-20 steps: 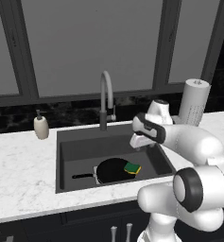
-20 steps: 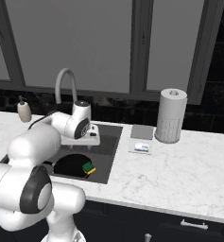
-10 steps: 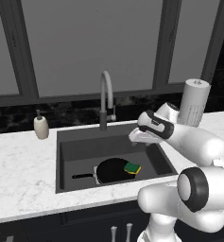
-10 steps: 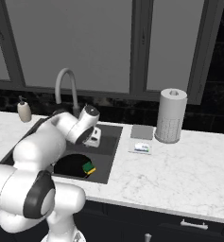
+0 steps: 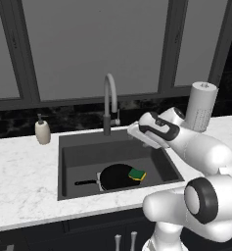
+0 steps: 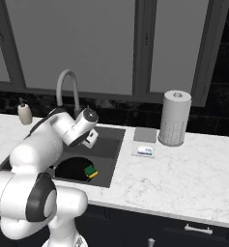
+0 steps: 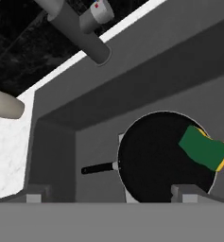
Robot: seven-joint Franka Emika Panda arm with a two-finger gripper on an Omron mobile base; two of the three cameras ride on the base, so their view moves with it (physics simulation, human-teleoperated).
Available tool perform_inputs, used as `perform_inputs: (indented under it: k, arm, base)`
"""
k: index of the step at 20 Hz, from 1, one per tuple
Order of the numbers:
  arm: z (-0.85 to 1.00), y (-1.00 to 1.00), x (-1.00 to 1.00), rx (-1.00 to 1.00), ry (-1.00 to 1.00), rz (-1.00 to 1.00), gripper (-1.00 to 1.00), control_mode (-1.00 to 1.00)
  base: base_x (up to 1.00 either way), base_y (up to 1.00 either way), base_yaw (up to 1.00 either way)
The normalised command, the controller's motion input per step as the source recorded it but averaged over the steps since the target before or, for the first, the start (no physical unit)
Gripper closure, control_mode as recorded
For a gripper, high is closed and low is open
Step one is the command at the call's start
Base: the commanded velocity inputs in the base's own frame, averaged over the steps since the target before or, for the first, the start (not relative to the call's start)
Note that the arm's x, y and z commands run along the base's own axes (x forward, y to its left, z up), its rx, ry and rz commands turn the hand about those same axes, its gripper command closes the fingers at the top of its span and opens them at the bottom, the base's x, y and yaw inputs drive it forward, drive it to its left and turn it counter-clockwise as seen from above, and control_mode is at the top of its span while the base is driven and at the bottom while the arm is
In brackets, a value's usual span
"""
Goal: Pick the pan and sponge and place them into the sink. Then turn on the water.
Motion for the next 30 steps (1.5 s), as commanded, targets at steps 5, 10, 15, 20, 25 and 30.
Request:
perform_inputs:
  k: [5, 10, 15, 20, 25, 30]
  arm:
    - [0.04, -0.09, 0.02, 0.12, 0.05, -0.08, -1.0, -1.0]
    - [0.0, 0.0, 0.05, 0.04, 0.0, 0.0, -1.0, -1.0]
    - [0.03, -0.03, 0.36, 0.12, 0.0, 0.0, -1.0, -1.0]
    - [0.0, 0.0, 0.36, 0.11, -0.09, 0.0, -1.0, -1.0]
    - [0.0, -0.02, 0.25, 0.07, -0.1, 0.0, -1.0, -1.0]
    - [0.0, 0.0, 0.18, 0.04, -0.03, 0.0, -1.0, -1.0]
  base:
    - [0.0, 0.0, 0.0]
    - [0.0, 0.0, 0.0]
    - [0.0, 0.0, 0.0]
    - [0.0, 0.0, 0.0]
    - [0.0, 0.0, 0.0]
    - [0.0, 0.0, 0.0]
